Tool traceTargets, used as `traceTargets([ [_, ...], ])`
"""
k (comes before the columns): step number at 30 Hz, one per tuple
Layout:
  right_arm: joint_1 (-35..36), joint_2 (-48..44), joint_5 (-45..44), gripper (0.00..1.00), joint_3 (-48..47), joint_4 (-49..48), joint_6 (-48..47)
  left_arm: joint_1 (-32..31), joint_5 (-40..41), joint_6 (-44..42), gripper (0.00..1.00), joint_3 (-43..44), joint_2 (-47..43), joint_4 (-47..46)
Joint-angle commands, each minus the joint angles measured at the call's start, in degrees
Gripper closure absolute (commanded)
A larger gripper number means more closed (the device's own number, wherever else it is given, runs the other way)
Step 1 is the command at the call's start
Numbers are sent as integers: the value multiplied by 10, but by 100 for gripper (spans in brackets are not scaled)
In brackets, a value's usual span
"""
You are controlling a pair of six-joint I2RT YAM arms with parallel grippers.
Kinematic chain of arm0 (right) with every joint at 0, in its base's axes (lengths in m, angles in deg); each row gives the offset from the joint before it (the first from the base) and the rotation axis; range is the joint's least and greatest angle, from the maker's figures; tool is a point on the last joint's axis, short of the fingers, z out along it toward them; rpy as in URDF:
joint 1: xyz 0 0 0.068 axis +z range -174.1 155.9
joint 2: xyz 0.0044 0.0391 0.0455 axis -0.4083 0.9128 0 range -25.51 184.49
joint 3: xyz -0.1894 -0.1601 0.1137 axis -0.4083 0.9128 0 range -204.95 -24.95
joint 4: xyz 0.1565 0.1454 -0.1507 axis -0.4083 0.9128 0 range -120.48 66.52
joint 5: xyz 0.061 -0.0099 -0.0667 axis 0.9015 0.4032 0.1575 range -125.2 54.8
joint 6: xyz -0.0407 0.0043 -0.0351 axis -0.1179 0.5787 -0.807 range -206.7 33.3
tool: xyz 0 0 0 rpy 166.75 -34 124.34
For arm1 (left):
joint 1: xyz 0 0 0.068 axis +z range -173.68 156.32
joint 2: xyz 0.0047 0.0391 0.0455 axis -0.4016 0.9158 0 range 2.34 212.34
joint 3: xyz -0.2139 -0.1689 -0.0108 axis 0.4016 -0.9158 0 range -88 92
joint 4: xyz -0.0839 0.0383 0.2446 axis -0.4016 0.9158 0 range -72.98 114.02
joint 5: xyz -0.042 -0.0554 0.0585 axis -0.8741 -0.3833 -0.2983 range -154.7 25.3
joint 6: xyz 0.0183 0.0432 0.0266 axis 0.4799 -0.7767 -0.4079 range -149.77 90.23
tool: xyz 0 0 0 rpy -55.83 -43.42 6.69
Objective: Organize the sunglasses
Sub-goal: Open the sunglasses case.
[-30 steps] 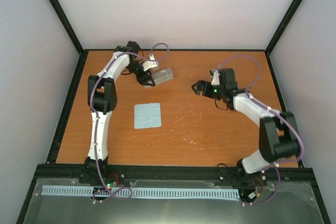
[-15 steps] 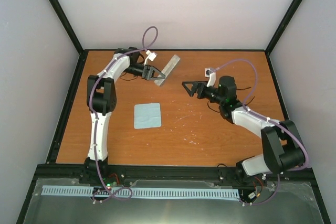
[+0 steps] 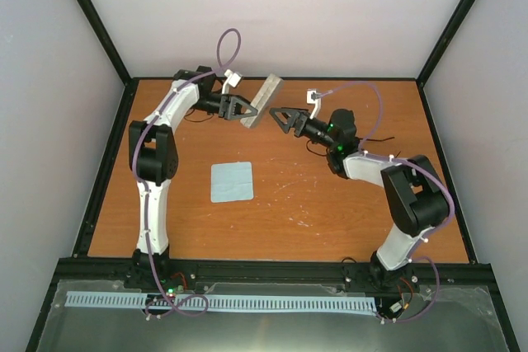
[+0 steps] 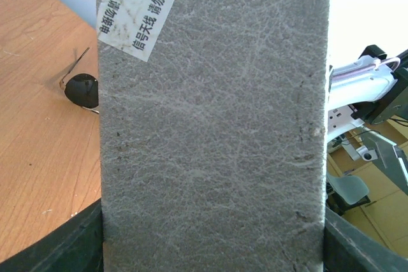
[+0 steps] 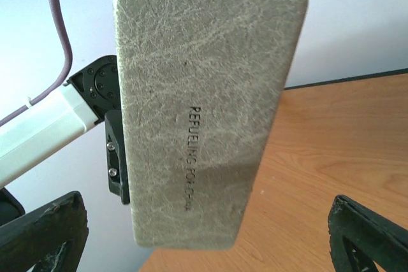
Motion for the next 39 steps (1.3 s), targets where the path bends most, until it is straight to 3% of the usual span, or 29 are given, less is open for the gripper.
traceTargets([
  [1, 15, 34, 22, 0, -32, -92, 46, -5, -46, -11, 83, 2, -21, 6],
  [18, 19, 72, 12, 1, -82, -65, 14, -37, -5, -24, 83, -4, -38, 7],
  [21, 19, 79, 23, 9, -87, -73, 19, -39, -4, -26, 83, -7, -42, 7],
  [34, 19, 47, 6, 8, -16, -138, 47, -38, -2, -21, 85, -1, -37, 7],
  [39, 19, 41, 5, 20, -12, -141, 42, -38, -5, -20, 85, 1, -35, 7],
])
